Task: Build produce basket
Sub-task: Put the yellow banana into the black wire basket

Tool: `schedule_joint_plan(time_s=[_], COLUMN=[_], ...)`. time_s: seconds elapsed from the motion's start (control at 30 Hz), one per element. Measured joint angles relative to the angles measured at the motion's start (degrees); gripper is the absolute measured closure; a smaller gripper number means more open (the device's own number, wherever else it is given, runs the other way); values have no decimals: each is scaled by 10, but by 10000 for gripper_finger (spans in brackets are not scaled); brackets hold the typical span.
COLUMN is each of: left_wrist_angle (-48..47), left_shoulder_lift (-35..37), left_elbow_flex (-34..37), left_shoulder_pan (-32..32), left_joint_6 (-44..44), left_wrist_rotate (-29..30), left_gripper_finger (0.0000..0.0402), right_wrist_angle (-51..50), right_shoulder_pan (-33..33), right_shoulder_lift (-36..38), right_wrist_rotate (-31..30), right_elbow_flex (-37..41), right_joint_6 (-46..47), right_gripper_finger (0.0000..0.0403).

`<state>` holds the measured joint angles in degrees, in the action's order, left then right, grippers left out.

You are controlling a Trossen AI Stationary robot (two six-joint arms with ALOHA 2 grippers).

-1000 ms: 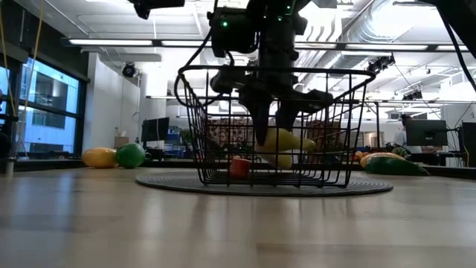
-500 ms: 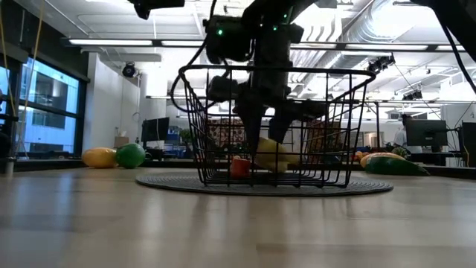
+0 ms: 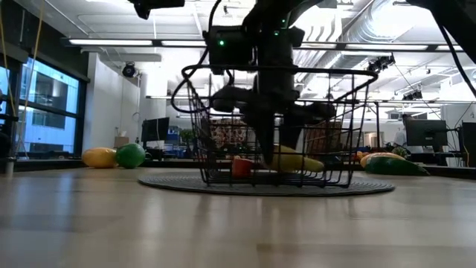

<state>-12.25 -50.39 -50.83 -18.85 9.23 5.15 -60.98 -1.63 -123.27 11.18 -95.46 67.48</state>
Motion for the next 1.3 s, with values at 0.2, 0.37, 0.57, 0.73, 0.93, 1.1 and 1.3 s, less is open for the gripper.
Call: schedule_joint_plan(time_s=[0.2,0.37,0.57,0.73,0.93,1.1,1.3], left_wrist_angle=[0,0,0,0,0,0,0], left_shoulder_lift=[0,0,0,0,0,0,0], left_elbow_flex=[0,0,0,0,0,0,0], left_shoulder_pan=[0,0,0,0,0,0,0], left_joint_6=[0,4,5,4,4,4,4], left_wrist_rotate=[0,0,1,1,2,2,2], left_gripper_finger=[401,401,401,401,401,401,401], right_wrist_angle=[9,19,19,14,-18,-37,-37], right_shoulder_pan=[0,0,0,-1,-7,-11,-11], right_shoulder_lift=[-5,-5,-5,-5,-4,-2,-1], right_wrist_rotate=[-2,-2,-4,-5,5,-9,-52], right_elbow_flex=[0,0,0,0,0,-36,-91], right_joint_6=[1,-3,-4,-6,-18,-73,-183], right_gripper_finger=[290,290,274,223,198,197,200])
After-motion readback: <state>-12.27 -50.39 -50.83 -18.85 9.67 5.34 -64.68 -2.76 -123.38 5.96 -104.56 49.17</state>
